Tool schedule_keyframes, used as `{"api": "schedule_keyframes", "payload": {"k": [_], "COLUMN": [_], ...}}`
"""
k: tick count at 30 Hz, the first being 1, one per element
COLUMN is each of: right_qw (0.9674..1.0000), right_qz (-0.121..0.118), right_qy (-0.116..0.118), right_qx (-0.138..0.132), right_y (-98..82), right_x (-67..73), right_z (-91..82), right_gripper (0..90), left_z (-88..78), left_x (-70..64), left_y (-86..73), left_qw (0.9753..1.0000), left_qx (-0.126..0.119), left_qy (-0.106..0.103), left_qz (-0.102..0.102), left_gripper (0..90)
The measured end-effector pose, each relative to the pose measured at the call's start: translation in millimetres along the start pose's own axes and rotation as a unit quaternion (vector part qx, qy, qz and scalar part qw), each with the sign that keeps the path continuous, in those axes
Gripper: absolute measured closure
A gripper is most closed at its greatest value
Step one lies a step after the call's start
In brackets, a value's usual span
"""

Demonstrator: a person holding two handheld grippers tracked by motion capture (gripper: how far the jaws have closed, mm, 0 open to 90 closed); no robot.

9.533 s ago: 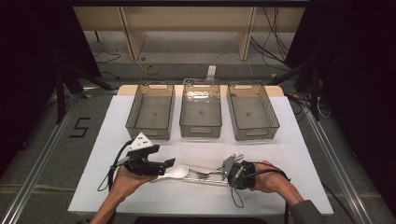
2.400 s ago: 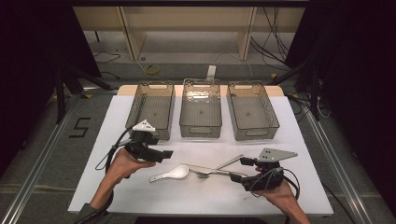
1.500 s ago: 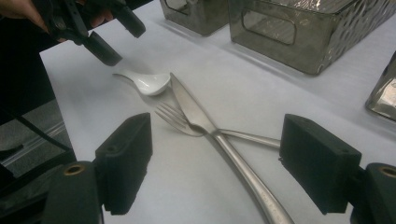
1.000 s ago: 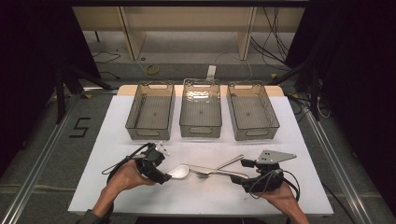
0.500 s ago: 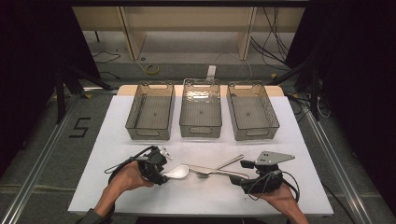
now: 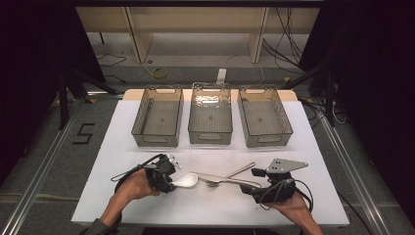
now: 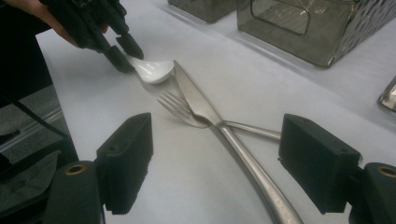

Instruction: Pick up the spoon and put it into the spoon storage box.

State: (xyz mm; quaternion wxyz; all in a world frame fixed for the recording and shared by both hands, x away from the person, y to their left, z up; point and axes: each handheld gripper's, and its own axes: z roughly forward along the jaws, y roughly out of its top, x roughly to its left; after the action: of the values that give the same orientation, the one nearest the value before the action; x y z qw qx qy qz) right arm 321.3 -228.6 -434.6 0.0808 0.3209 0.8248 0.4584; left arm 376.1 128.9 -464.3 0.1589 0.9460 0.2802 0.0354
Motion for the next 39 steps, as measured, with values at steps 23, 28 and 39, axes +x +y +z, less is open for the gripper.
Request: {"api": "schedule_keyframes", "payload": {"k": [23, 28, 39], "right_qw": [1.0, 1.0, 1.0], "right_qz": [0.003, 0.004, 0.005], "right_qy": [0.0, 0.0, 0.0], "right_qx": [0.001, 0.002, 0.003], "right_y": [0.0, 0.1, -0.7], "right_x": [0.4, 0.4, 0.2], "right_z": [-0.8, -0.3, 0.1], "right_gripper": [27.6, 27.6, 28.0], "left_z": [-23.7, -30.4, -43.5], "left_x": [6.1, 7.8, 15.6], "left_y": [-2.0, -0.7, 9.6], "left_qw": [0.9968, 0.9933, 0.9821], "left_qx": [-0.067, -0.097, -0.161], "left_qy": [-0.032, -0.034, -0.031], "left_qz": [-0.031, -0.053, -0.093], "left_gripper": [75.8, 75.8, 75.8]}}
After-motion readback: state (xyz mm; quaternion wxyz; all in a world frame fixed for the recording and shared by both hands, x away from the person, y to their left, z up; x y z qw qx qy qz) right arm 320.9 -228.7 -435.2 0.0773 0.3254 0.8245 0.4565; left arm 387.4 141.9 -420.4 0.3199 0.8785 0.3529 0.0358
